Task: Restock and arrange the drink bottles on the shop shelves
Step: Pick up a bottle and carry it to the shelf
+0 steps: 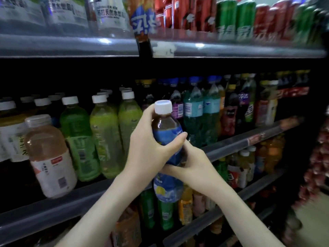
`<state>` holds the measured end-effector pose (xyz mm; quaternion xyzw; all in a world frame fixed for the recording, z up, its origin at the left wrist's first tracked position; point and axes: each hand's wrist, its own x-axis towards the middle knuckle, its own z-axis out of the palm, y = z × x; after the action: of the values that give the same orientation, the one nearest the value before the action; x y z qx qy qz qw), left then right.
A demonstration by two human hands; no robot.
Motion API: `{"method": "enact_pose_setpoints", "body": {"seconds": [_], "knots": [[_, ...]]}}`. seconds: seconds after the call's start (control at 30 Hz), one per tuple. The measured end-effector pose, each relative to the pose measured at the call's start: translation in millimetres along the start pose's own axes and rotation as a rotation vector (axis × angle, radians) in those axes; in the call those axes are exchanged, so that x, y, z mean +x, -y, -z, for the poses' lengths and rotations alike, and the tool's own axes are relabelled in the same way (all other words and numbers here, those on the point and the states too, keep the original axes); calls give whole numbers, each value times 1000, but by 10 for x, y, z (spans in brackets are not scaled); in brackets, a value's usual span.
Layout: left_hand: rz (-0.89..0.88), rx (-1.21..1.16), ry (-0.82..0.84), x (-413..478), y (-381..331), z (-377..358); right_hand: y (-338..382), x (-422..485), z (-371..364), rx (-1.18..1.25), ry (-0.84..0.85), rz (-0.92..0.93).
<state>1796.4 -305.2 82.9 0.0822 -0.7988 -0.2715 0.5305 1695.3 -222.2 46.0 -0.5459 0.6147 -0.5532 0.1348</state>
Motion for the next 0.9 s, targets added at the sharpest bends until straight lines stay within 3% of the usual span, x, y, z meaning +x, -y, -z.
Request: {"method": "enact_pose_setpoints", "body": {"seconds": [0.2, 0.27, 0.43, 0.6, 0.77, 0.9], "knots": [[-52, -92, 228, 151, -101, -654, -224, -204, 601, -13, -217, -122], [-83, 8, 263, 167, -19, -858, -323, -252, 823, -18, -291, -150], [-67, 532, -29, 245, 523, -1271, -616, -333, 1335, -60, -393, -178], [-69, 878, -24, 344, 809, -1593, -864, -276, 1692, -77, -399, -168], [-60, 952, -88, 244, 895, -1765, -1118, -194, 1869, -35, -383, -178], [-61, 882, 0, 101, 914, -1792, -1295, -167, 1825, -34, -378, -190]]}}
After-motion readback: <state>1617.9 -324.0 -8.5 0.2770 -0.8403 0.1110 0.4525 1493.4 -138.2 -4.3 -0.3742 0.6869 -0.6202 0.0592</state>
